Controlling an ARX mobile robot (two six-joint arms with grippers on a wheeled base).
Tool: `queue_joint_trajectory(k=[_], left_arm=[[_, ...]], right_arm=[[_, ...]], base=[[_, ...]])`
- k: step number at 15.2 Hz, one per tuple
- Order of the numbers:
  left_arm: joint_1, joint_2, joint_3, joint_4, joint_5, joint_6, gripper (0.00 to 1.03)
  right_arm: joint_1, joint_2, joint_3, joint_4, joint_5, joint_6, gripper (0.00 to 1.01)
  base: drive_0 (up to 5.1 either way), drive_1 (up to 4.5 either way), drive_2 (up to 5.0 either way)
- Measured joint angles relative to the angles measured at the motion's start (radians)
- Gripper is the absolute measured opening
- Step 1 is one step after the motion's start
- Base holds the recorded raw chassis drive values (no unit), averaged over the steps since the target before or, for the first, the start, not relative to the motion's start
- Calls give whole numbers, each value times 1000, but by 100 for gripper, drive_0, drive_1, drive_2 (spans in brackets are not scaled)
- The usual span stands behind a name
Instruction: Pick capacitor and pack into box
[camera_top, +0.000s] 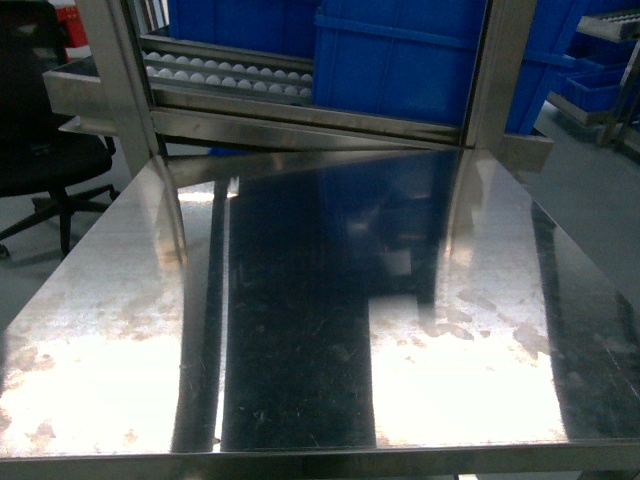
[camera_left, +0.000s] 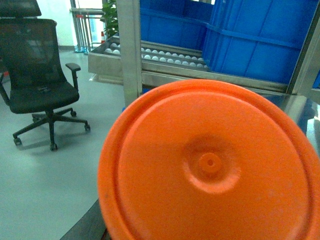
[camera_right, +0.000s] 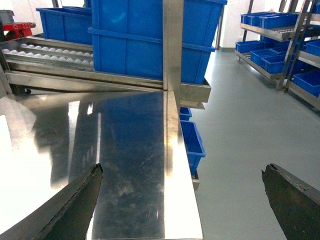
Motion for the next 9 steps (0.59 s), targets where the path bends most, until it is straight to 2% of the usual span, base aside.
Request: queue_joint_trajectory(k=[9], left_arm=[[0, 0, 0, 3, 1, 0, 44]], right_arm=[[0, 0, 0, 3, 0, 0, 98]], base=[[0, 0, 0]])
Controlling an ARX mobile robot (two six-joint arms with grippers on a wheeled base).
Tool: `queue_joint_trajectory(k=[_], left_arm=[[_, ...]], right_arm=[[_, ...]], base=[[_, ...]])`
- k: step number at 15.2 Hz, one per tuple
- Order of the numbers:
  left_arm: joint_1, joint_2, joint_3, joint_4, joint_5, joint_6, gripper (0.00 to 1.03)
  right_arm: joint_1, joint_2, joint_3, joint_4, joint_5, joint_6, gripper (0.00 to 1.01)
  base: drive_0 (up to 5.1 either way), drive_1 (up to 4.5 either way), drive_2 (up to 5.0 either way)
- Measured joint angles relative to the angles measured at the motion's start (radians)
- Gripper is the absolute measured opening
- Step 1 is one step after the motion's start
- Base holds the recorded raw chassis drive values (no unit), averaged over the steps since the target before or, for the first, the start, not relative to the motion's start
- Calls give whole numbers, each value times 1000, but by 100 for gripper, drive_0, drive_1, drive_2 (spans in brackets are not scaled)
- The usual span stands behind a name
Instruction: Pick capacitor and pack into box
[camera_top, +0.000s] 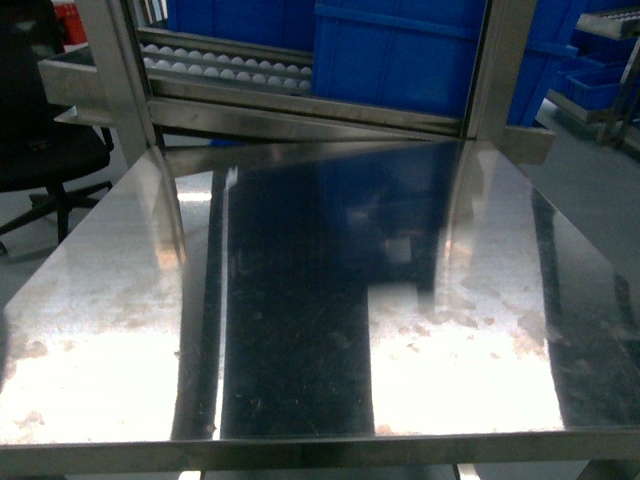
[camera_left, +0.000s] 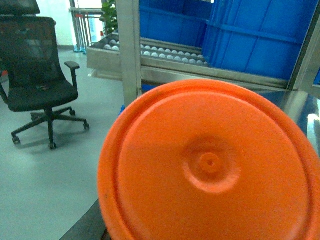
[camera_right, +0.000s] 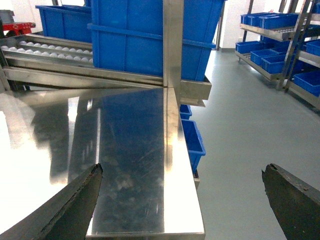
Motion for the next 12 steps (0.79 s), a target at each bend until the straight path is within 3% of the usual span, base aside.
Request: queue_joint_trajectory(k=[12], left_arm=[[0, 0, 0, -4, -1, 6, 44]], right_arm=[[0, 0, 0, -4, 0, -1, 98]], base=[[0, 0, 0]])
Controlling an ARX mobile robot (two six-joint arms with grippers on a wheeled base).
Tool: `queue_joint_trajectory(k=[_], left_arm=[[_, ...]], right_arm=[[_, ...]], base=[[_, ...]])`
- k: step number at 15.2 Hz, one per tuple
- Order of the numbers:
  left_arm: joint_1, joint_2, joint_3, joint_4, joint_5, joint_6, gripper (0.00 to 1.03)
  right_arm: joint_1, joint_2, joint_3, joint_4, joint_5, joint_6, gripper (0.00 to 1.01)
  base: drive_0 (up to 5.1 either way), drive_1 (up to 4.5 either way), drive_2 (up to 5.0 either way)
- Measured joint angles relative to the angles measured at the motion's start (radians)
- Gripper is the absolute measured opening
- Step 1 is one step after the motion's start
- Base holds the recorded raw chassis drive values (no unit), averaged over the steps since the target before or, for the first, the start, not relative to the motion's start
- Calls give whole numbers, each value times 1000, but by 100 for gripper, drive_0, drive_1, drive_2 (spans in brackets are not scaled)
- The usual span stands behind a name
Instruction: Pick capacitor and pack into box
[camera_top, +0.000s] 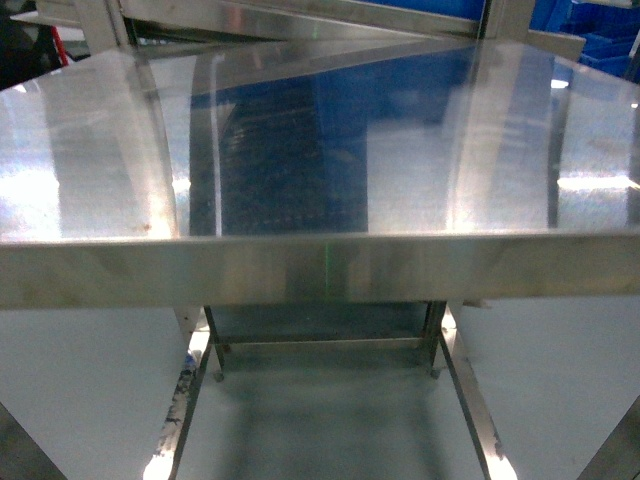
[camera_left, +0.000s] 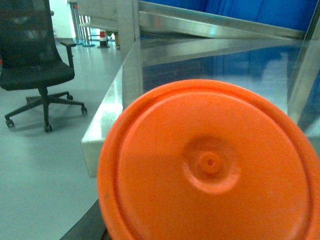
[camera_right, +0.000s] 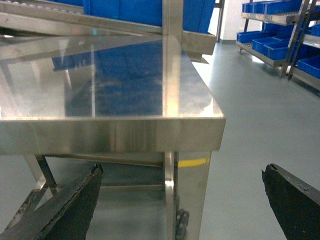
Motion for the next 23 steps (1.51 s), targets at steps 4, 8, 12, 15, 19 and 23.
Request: queue_joint_trajectory(k=[4, 8, 12, 15, 19, 23], left_arm=[[0, 0, 0, 0, 1, 5, 44], [0, 0, 0, 0, 1, 5, 44], [0, 0, 0, -1, 0, 5, 44], [0, 0, 0, -1, 0, 5, 44], [0, 0, 0, 0, 0, 5, 44], [0, 0, 0, 0, 0, 5, 44]], right_arm=[[0, 0, 0, 1, 1, 1, 98], [0, 0, 0, 0, 0, 1, 98], [0, 0, 0, -1, -1, 0, 98], [0, 0, 0, 0, 1, 1, 98], [0, 0, 0, 0, 0, 1, 98], [0, 0, 0, 0, 0, 1, 98]], base=[[0, 0, 0], [0, 0, 0], [0, 0, 0], [0, 0, 0], [0, 0, 0], [0, 0, 0]])
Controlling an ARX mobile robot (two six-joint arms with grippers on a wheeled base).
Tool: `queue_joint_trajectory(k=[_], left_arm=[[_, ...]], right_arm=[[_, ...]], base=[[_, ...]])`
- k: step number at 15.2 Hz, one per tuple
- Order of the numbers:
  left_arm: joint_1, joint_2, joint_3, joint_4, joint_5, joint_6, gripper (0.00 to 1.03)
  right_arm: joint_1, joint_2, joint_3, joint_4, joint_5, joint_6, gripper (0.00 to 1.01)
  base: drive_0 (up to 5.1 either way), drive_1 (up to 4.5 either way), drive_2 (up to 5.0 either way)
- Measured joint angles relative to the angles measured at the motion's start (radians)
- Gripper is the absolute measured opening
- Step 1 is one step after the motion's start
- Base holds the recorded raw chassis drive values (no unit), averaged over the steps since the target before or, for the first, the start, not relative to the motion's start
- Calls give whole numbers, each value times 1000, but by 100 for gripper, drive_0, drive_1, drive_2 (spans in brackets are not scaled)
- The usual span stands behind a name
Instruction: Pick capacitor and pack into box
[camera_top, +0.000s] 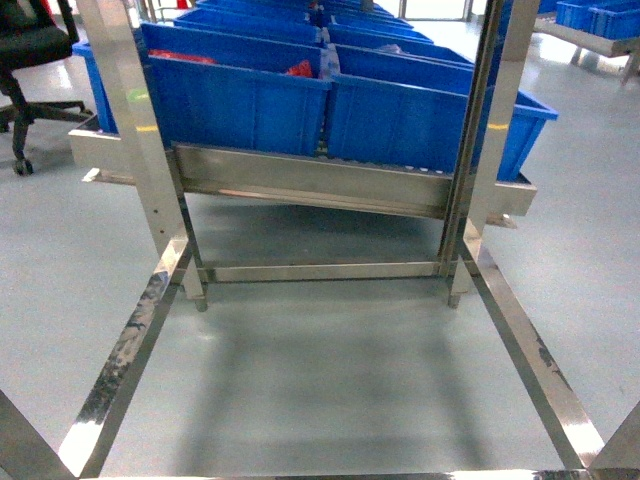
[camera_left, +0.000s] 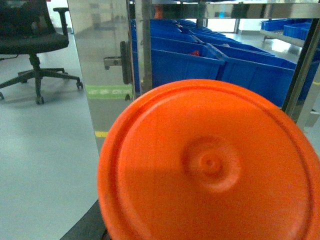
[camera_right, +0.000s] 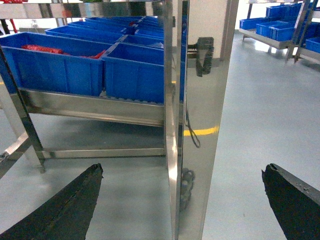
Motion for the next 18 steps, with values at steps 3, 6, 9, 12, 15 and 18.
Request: queue_joint_trajectory(k=[3, 6, 9, 12, 15, 18], left_arm=[[0, 0, 0, 0, 1, 0, 44], [0, 0, 0, 2, 1, 0, 44], [0, 0, 0, 0, 0, 0, 44], [0, 0, 0, 5, 0, 0, 44], [0, 0, 0, 0, 0, 0, 44], [0, 0, 0, 0, 0, 0, 44]], right_arm=[[0, 0, 0, 2, 2, 0, 98], [0, 0, 0, -1, 1, 0, 98], [0, 0, 0, 0, 0, 0, 98], [0, 0, 0, 1, 1, 0, 98], [0, 0, 0, 1, 0, 0, 98], [0, 0, 0, 1, 0, 0, 98]], base=[[-454, 240, 240], [-499, 242, 242], [-491, 254, 254], [-486, 259, 259], [-487, 258, 258], [-497, 249, 249]])
